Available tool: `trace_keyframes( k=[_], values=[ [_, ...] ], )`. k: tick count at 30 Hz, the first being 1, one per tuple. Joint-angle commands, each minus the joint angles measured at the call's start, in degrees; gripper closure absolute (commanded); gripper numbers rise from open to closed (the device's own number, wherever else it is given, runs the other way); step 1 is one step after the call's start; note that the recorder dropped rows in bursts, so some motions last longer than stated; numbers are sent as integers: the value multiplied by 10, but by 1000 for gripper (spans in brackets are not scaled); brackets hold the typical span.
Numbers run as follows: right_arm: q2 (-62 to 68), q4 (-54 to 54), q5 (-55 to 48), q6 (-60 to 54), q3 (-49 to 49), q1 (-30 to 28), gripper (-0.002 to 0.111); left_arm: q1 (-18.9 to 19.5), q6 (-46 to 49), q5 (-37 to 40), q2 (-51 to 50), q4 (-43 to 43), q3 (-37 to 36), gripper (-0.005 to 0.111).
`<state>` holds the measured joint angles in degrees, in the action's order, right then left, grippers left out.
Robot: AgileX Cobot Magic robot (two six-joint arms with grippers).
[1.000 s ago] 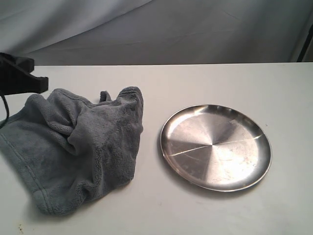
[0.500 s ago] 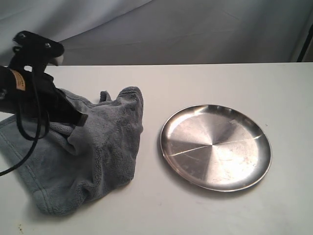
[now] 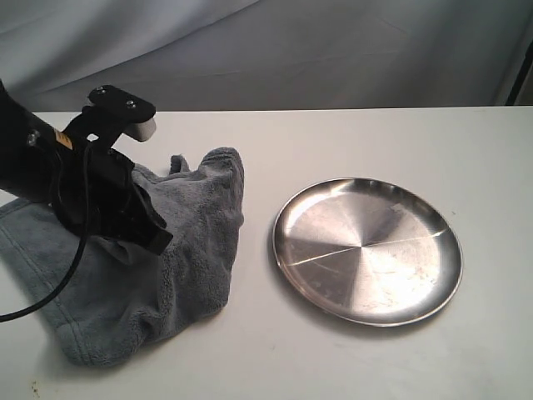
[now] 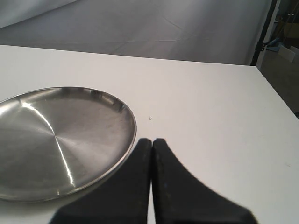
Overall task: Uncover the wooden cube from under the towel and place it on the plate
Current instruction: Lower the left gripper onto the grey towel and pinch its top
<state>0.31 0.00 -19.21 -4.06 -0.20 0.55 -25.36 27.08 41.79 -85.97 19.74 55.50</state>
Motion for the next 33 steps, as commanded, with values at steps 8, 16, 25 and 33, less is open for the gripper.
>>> trace_keyframes(
  k=[8,16,25,33],
  values=[
    [-3,-5,0,-1,2,1,108,-3,82,-183,-1,31,5,107],
    [-3,-5,0,-1,2,1,108,44,56,-210,-1,-48,5,107],
    [-3,-5,0,-1,2,1,108,102,12,-31,-1,-151,5,107],
    [-3,-5,0,-1,2,1,108,98,21,98,-1,-114,5,107]
  ],
)
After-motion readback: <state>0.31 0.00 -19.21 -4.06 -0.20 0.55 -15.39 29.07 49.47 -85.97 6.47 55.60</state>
